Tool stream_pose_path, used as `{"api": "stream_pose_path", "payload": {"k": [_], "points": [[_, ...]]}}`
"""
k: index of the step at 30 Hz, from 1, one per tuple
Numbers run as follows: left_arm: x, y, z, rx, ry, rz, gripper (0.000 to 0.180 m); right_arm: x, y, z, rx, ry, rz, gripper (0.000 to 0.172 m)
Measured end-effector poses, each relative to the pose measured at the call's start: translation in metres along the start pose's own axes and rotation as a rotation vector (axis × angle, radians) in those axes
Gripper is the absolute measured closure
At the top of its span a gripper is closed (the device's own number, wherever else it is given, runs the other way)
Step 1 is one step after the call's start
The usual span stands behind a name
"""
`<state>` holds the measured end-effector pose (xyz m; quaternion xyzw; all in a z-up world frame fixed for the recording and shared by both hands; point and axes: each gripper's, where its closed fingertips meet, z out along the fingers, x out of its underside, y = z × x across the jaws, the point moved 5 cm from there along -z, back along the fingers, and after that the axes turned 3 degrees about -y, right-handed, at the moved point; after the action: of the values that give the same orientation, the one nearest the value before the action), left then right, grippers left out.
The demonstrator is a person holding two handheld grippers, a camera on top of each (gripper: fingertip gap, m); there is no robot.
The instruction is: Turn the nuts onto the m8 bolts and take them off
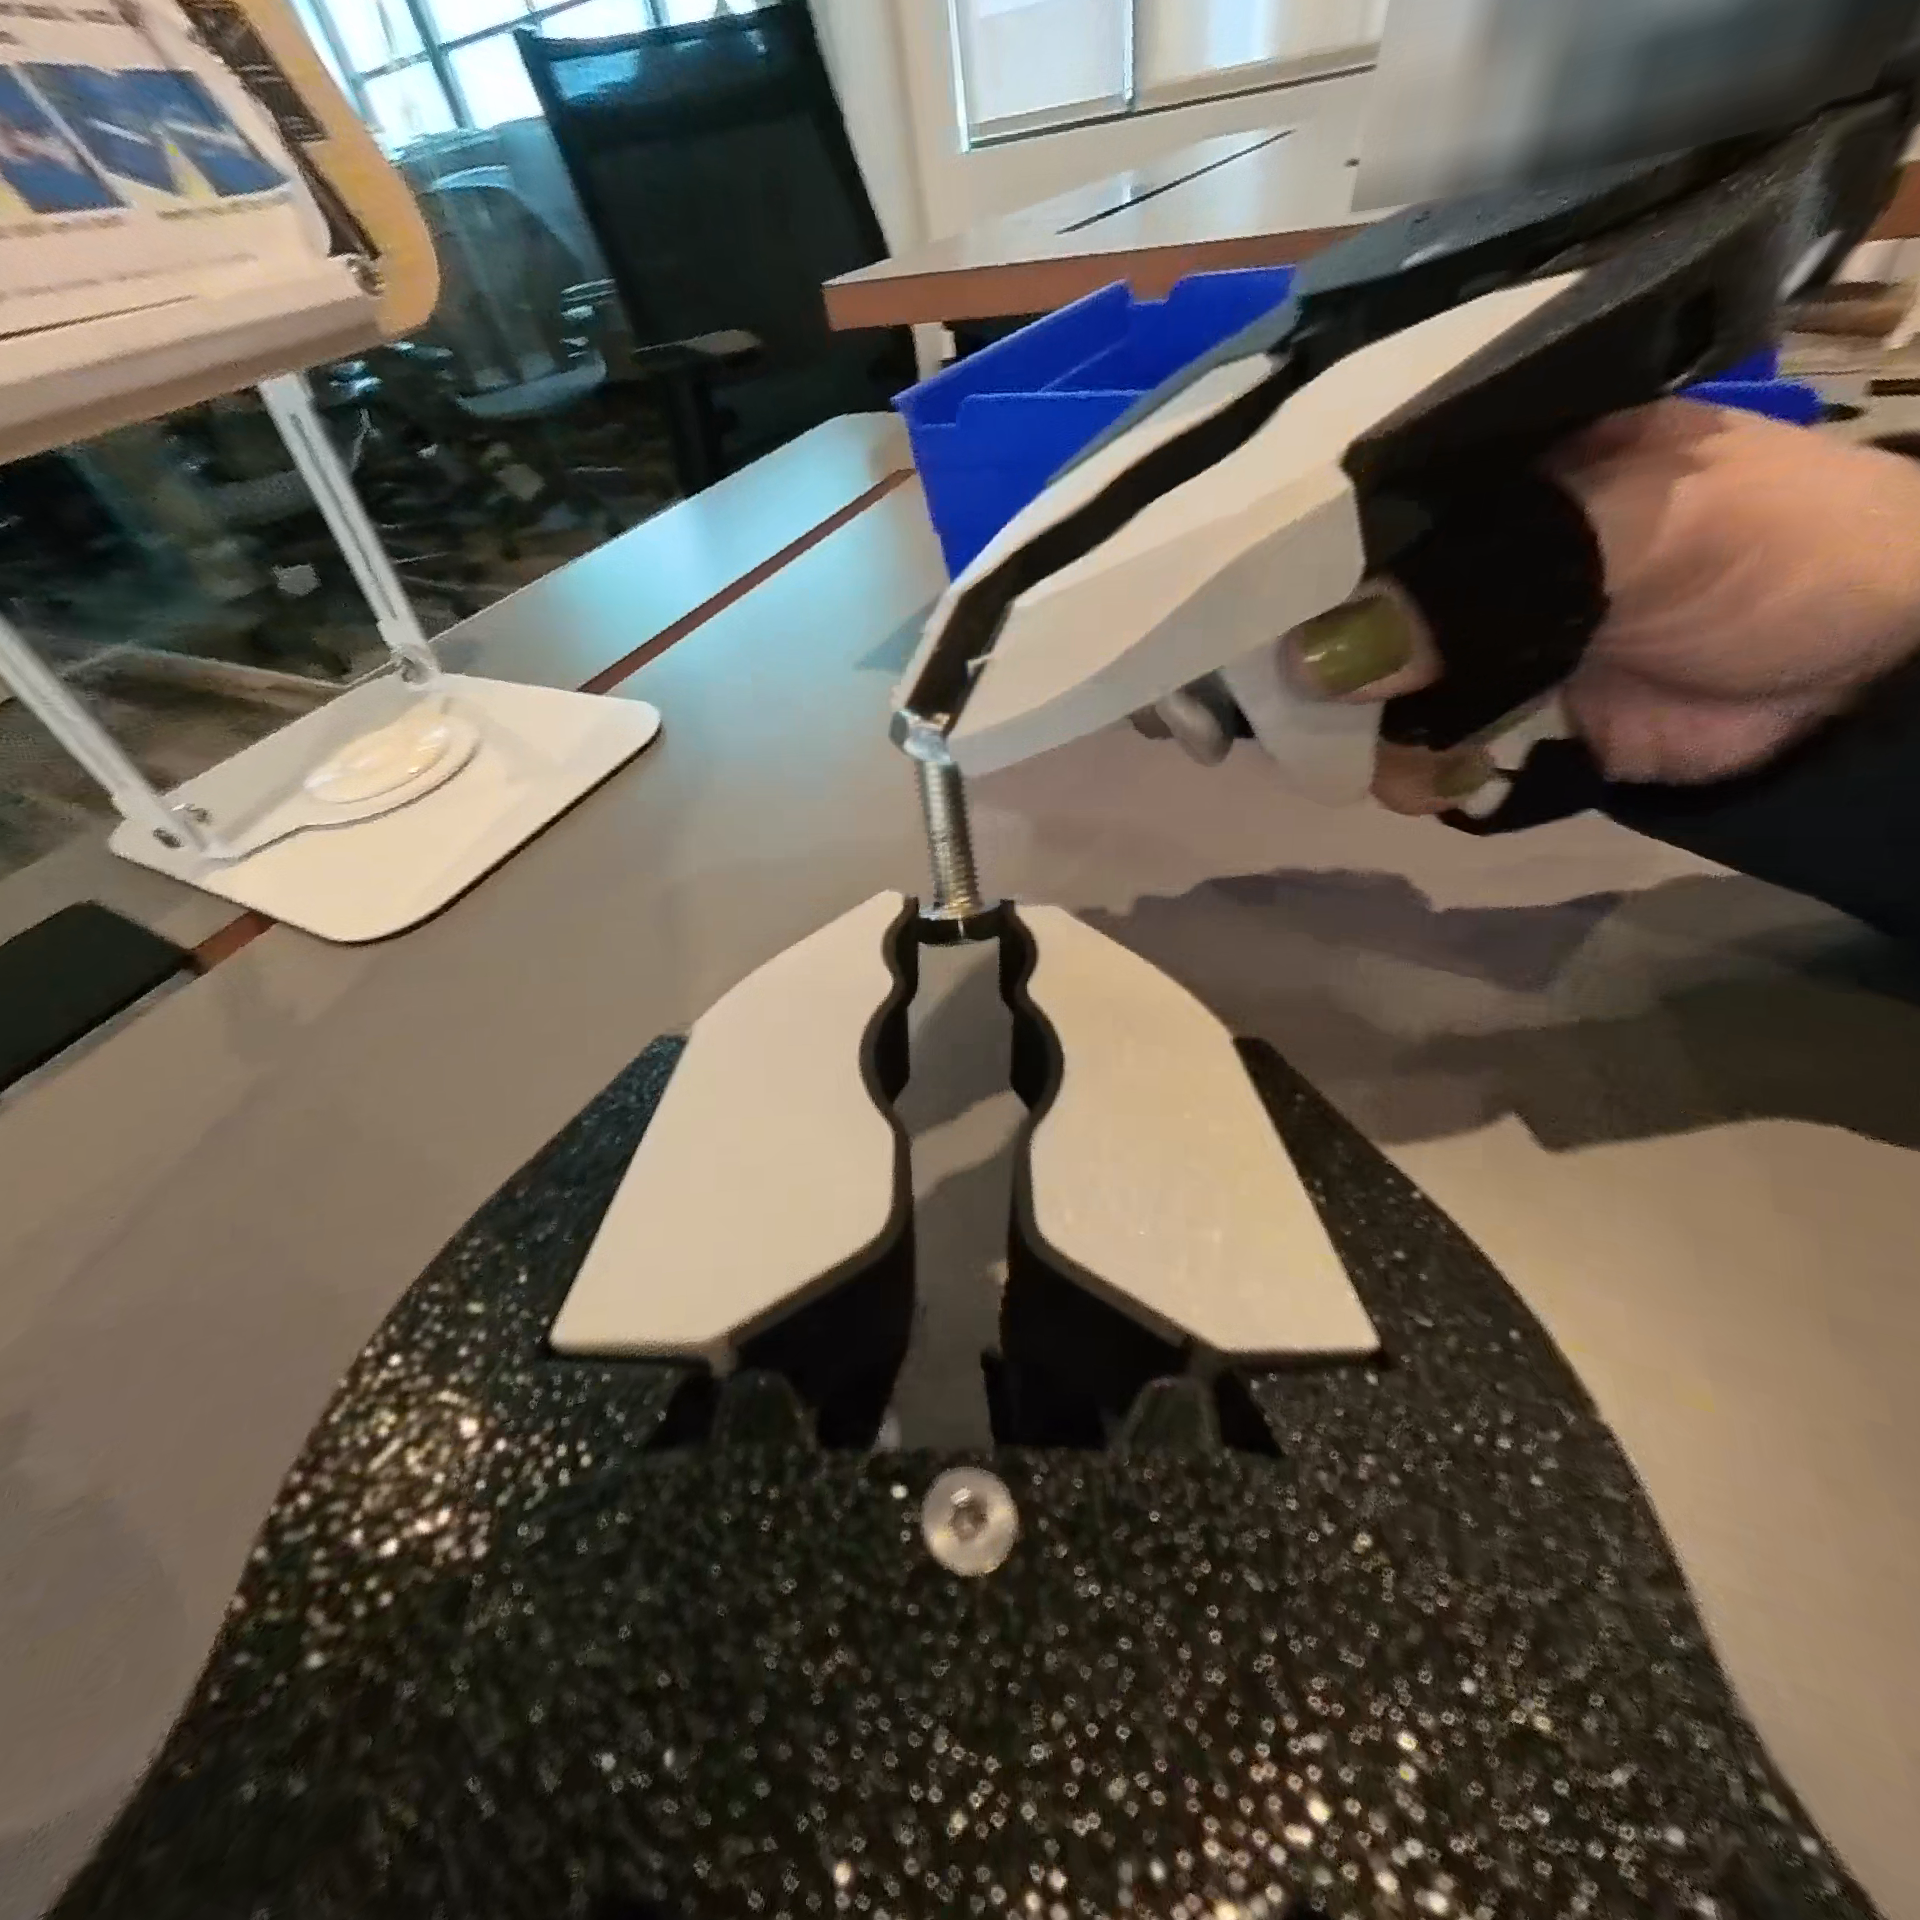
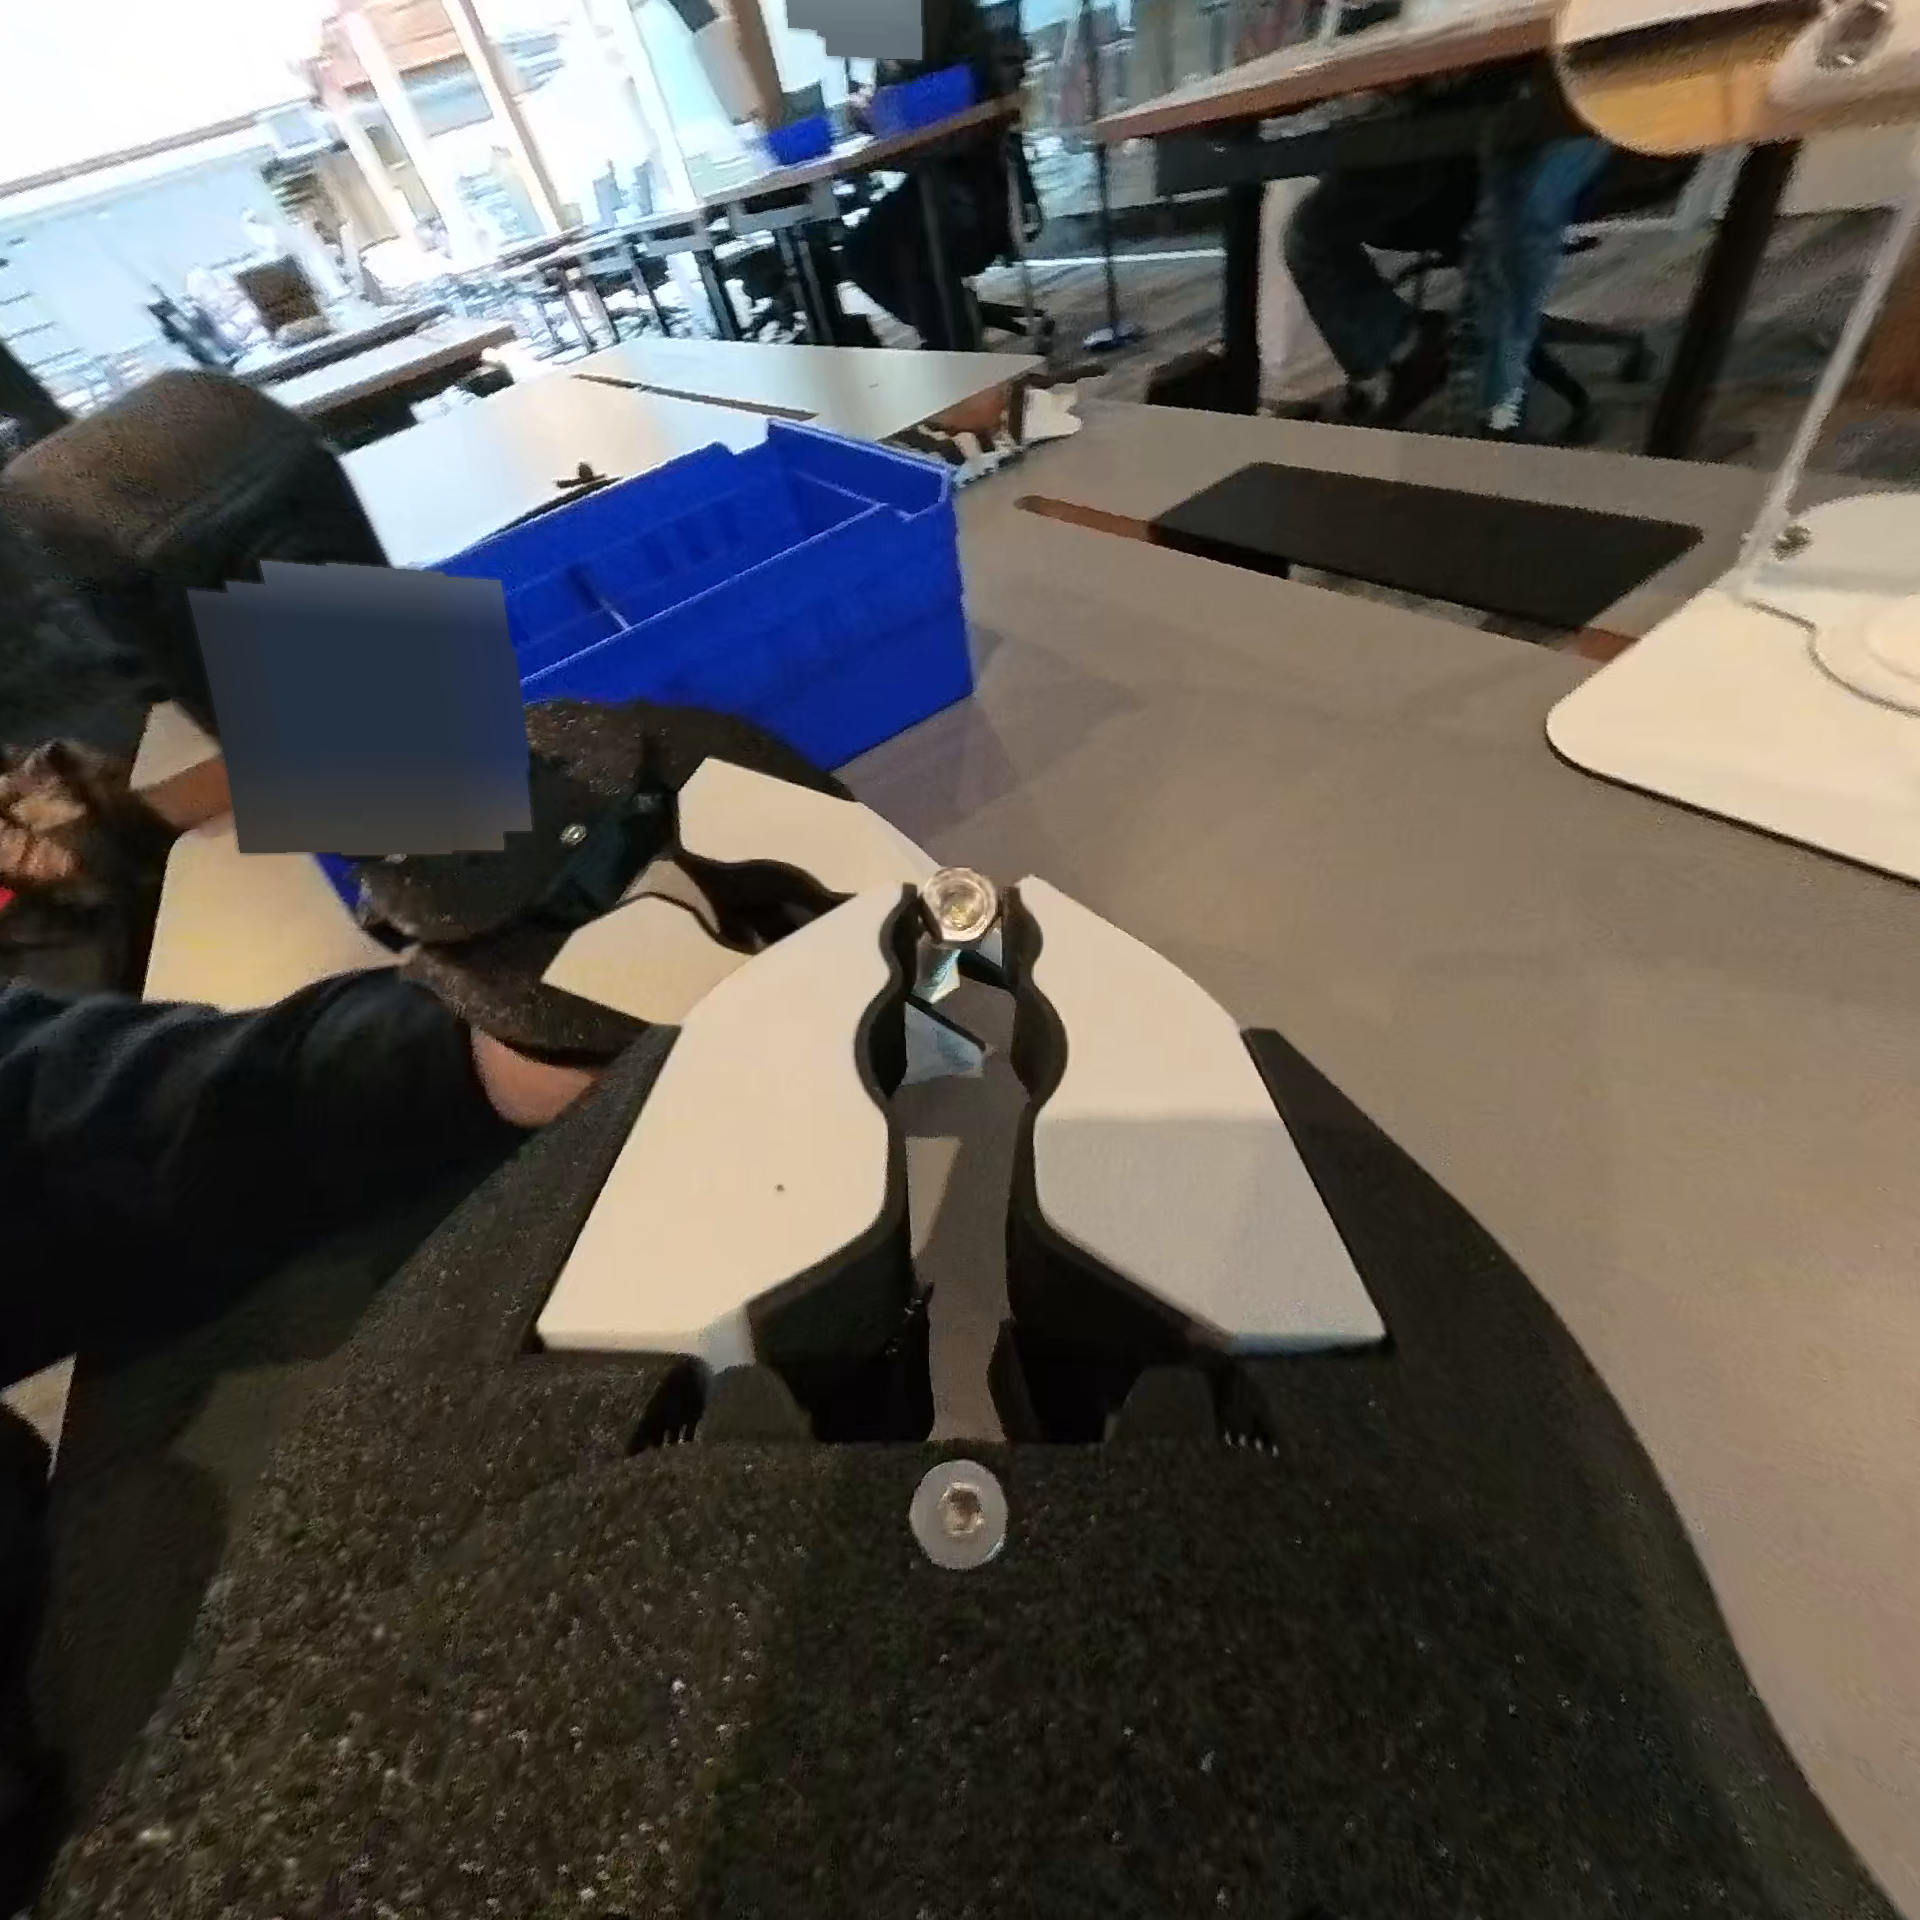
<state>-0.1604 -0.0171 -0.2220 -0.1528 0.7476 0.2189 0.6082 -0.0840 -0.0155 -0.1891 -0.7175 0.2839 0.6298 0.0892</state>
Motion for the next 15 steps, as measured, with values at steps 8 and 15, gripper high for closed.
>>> {"api": "stream_pose_path", "payload": {"k": [8, 15], "points": [[0.002, -0.001, -0.003, 0.094, 0.001, 0.038, 0.166, 0.002, 0.004, -0.003, -0.100, 0.033, -0.016, 0.157], [0.000, -0.027, -0.015, 0.532, -0.020, -0.012, 0.166, 0.011, 0.022, -0.026, -0.446, 0.109, -0.193, 0.156]]}}
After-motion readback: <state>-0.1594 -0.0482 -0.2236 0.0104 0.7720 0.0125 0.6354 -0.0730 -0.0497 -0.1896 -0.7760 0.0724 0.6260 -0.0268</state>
